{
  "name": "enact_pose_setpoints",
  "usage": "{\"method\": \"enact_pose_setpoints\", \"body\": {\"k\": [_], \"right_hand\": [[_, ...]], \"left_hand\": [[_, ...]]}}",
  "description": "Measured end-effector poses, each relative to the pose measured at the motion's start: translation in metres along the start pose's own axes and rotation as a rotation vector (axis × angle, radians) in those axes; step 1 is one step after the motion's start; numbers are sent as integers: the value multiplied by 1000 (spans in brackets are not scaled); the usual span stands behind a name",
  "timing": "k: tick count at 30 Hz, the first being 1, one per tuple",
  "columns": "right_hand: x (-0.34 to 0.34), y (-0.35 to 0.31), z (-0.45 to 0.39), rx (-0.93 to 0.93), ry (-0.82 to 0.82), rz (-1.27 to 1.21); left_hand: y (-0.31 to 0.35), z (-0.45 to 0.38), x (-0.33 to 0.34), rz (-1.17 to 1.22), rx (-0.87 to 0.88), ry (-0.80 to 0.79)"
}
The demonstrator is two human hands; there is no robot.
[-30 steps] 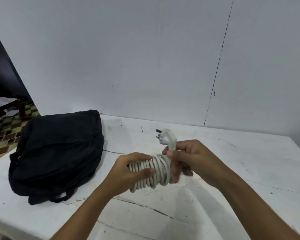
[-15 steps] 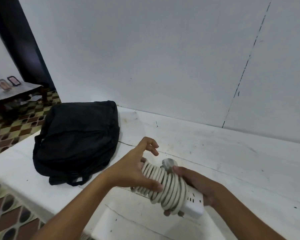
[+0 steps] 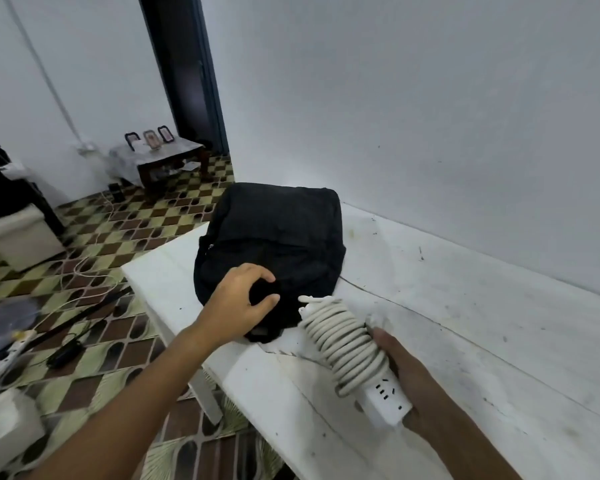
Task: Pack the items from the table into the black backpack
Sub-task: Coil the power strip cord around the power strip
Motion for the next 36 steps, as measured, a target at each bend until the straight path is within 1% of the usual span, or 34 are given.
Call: {"method": "enact_pose_setpoints", "body": {"k": [2,4,6,7,8,11,13,14,15,18,20,22,24,26,28,30,33,36], "right_hand": [[14,3,-20,-1,-1,-5],[26,3,-40,-21,-1,-30],[35,1,-58,-46,-7,-43],[39,-1,-68,-62,-1,-55],[41,-3,-75,-81,4,-69],[47,-13,-97,-146,29,-103],[48,-18,-109,-185,62,-110],[49,-20,-113,-208,83,-110],[49,-22,-118,-234,115,-118],[52,-27,-127,-285,138,-110],[54,-28,-132,-288,144,-92],[56,-28,-134,-266,153,-68],[60,-28,-138,-238,138,-52],[65,-28,-140,-208,128,-43],[69,-28,-142,-194,132,-36],[71,-28,-143,-191,135,-28],[72,-28,-142,-177,149,38],[73,-29,-138,-142,217,121]], "left_hand": [[-27,5,-7,-132,-2,21],[-44,2,-8,-328,42,11],[-58,-6,2,-512,117,-65],[-67,-12,7,-555,147,-116],[-72,-18,11,-573,173,-135],[-80,-41,12,-598,250,-114],[-81,-54,11,-558,349,-80],[-81,-60,8,-494,353,-87],[-85,-71,3,-412,313,-107],[-103,-102,-8,-195,27,-227],[-116,-123,-13,-14,-118,-309],[-120,-139,-17,148,-188,-369],[-117,-148,-26,251,-197,-399],[-110,-154,-42,306,-175,-375],[-98,-162,-65,308,-118,-302],[-80,-169,-92,232,-36,-230],[-46,-174,-124,35,116,-126],[-18,-173,-146,-77,226,18]]}}
Point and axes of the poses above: each hand's wrist, its own z-axis away from the middle knuckle, its own x-axis out of the palm, y = z × x, the point moved 7 cm from there along -z, towards the middle knuckle, and after that the axes turned 11 degrees about -y, right-handed, at the moved point
